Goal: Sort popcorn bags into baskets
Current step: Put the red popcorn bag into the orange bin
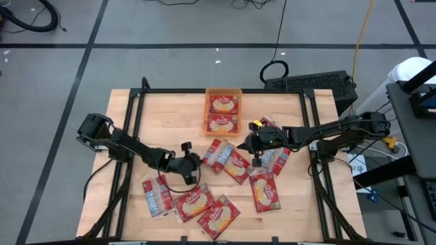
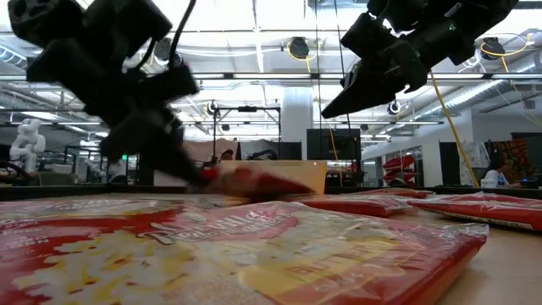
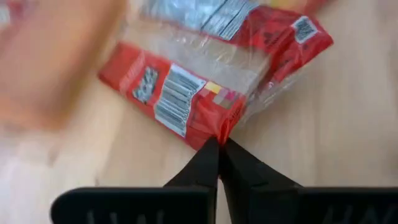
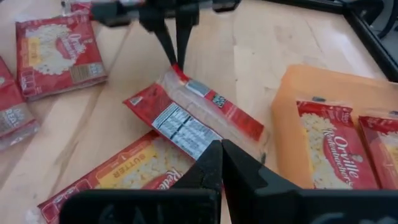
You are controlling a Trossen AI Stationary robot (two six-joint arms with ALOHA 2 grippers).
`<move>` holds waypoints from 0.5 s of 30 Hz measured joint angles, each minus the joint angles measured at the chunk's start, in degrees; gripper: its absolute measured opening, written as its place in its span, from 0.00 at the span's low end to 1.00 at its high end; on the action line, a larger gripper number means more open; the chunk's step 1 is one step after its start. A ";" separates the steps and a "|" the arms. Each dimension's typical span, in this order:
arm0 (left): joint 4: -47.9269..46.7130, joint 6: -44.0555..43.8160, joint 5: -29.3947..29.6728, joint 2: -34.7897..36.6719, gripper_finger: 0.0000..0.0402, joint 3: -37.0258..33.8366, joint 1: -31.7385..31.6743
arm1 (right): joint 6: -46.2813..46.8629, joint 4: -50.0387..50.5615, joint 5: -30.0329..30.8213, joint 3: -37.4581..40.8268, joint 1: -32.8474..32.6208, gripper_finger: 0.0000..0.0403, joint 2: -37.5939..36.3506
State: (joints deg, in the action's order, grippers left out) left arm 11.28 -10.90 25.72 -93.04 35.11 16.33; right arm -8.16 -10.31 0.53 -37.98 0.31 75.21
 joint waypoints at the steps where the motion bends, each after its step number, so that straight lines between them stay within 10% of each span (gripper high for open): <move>1: 0.47 0.29 -0.03 1.43 0.03 0.00 -0.51 | 0.00 -0.11 0.89 0.00 -0.49 0.00 0.14; 15: 4.57 -2.30 -11.35 17.23 0.01 0.09 -11.92 | -11.10 -13.16 25.34 -0.09 -9.84 0.30 5.85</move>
State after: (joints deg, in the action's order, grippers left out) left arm 15.85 -13.20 14.37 -75.81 35.21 4.41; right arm -19.26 -23.47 25.87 -38.06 -9.53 81.06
